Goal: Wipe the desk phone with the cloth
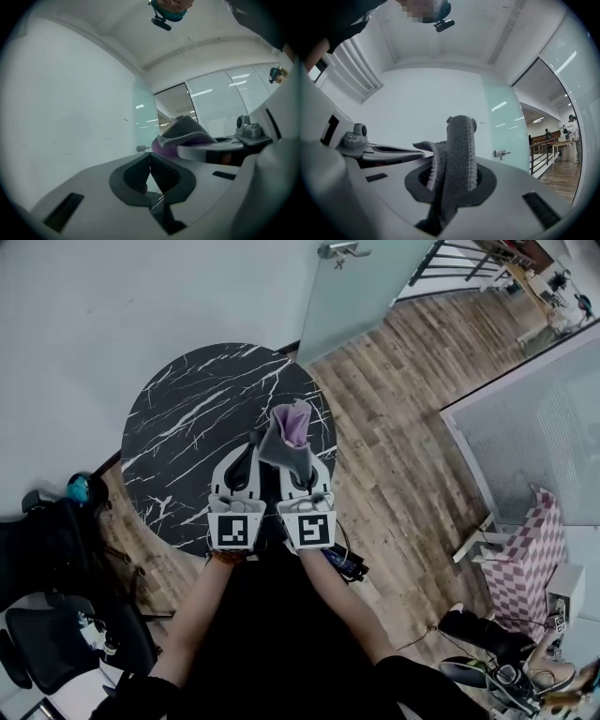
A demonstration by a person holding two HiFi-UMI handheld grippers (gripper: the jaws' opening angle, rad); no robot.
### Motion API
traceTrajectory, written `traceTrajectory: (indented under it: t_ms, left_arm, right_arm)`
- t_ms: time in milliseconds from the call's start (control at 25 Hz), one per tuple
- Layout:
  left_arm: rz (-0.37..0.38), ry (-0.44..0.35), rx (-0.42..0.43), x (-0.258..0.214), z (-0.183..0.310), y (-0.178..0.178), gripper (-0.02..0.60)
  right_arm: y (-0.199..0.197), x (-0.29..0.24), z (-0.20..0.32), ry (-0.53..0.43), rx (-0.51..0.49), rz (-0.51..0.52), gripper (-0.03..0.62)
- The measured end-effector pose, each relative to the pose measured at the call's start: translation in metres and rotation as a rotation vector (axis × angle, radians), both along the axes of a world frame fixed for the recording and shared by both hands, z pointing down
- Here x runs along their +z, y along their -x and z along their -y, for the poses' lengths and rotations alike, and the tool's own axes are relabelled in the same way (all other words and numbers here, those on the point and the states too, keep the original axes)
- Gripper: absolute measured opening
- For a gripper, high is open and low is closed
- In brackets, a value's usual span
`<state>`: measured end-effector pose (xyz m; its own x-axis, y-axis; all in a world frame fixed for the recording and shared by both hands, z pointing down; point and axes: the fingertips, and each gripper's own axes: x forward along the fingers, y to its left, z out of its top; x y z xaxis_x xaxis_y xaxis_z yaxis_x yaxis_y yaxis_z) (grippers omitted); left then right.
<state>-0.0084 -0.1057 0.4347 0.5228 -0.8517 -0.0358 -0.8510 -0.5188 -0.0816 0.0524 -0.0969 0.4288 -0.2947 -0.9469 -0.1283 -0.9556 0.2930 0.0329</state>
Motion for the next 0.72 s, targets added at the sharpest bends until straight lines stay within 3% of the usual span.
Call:
traceTrajectory:
  t_ms: [720]
  left_arm:
    - [-0.007,-0.034,0.015,-0.0055,-0.0085,-0.002,0.013]
  right_arm:
    - [0.0009,-0.0011,-0.008,0.001,-0.02,0.01,0.055]
